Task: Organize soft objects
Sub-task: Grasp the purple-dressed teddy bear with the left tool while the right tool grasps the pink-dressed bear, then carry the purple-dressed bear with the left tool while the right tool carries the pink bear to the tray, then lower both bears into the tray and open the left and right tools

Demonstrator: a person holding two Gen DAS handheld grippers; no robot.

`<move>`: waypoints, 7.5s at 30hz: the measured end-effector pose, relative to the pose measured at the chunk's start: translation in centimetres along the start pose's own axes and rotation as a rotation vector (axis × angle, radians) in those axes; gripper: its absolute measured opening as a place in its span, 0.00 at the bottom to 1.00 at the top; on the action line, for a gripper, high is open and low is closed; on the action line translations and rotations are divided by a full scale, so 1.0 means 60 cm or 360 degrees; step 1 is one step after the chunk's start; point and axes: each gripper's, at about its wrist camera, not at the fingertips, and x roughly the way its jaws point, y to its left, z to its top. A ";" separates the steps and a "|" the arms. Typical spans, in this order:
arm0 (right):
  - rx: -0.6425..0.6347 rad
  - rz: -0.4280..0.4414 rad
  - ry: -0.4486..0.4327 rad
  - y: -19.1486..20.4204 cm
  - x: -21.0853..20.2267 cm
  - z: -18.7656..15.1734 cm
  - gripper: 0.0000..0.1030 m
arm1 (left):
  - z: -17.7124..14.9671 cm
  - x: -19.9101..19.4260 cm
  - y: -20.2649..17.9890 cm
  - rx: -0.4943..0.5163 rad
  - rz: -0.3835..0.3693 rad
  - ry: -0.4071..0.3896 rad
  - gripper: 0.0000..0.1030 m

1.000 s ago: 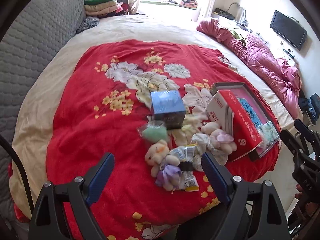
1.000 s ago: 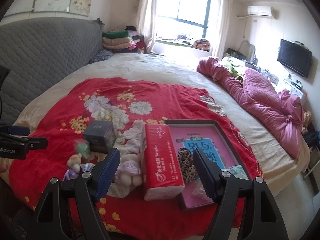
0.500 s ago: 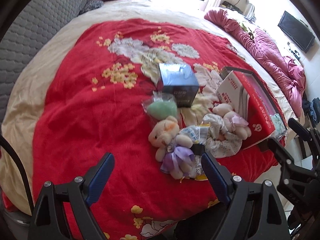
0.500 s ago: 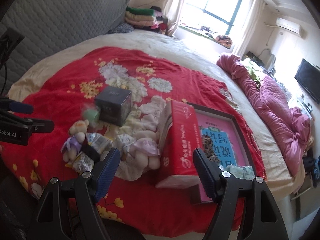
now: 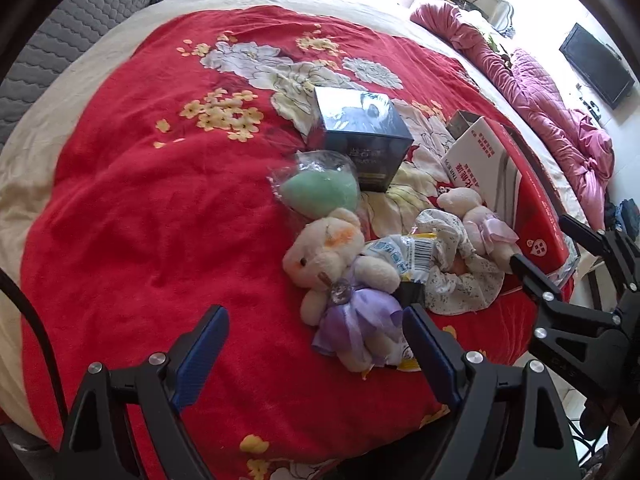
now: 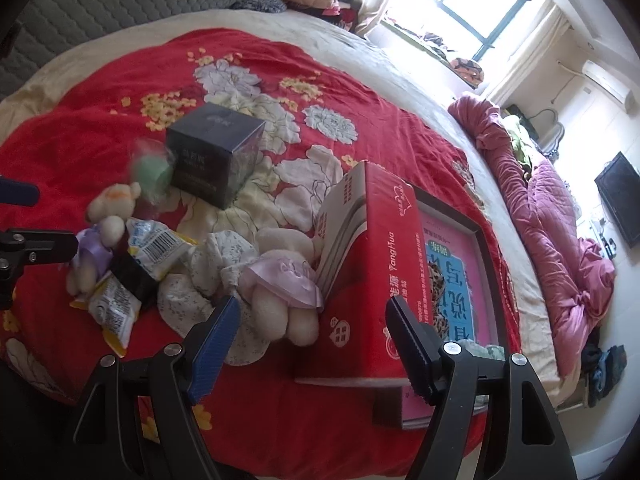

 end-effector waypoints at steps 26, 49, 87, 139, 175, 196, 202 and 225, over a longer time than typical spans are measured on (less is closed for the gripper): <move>-0.0439 -0.0226 0.0023 0.082 0.103 0.022 0.32 | 0.014 0.066 0.030 -0.0110 -0.0086 0.0079 0.87; 0.0472 0.0441 -0.0156 -0.053 0.031 0.021 0.17 | 0.026 0.099 0.057 -0.0284 -0.0278 0.0098 0.44; 0.0711 0.0491 -0.0382 -0.140 -0.106 -0.002 0.17 | 0.027 -0.082 -0.083 0.0126 -0.0158 -0.0196 0.43; 0.1365 0.0127 -0.0625 -0.427 -0.213 -0.236 0.17 | 0.056 -0.074 -0.471 0.0722 -0.0150 -0.0251 0.43; 0.1347 0.0123 -0.0439 -0.443 -0.085 -0.264 0.17 | 0.104 0.103 -0.552 0.0840 -0.0114 0.0010 0.43; 0.1194 0.0263 -0.0296 -0.392 0.026 -0.230 0.17 | 0.128 0.172 -0.537 0.0782 -0.0116 0.0102 0.43; 0.1172 0.0293 -0.0264 -0.379 0.049 -0.226 0.17 | 0.133 0.179 -0.540 0.0791 -0.0113 0.0106 0.43; 0.1114 0.0335 -0.0260 -0.359 0.079 -0.226 0.28 | 0.135 0.183 -0.544 0.0800 -0.0106 0.0110 0.43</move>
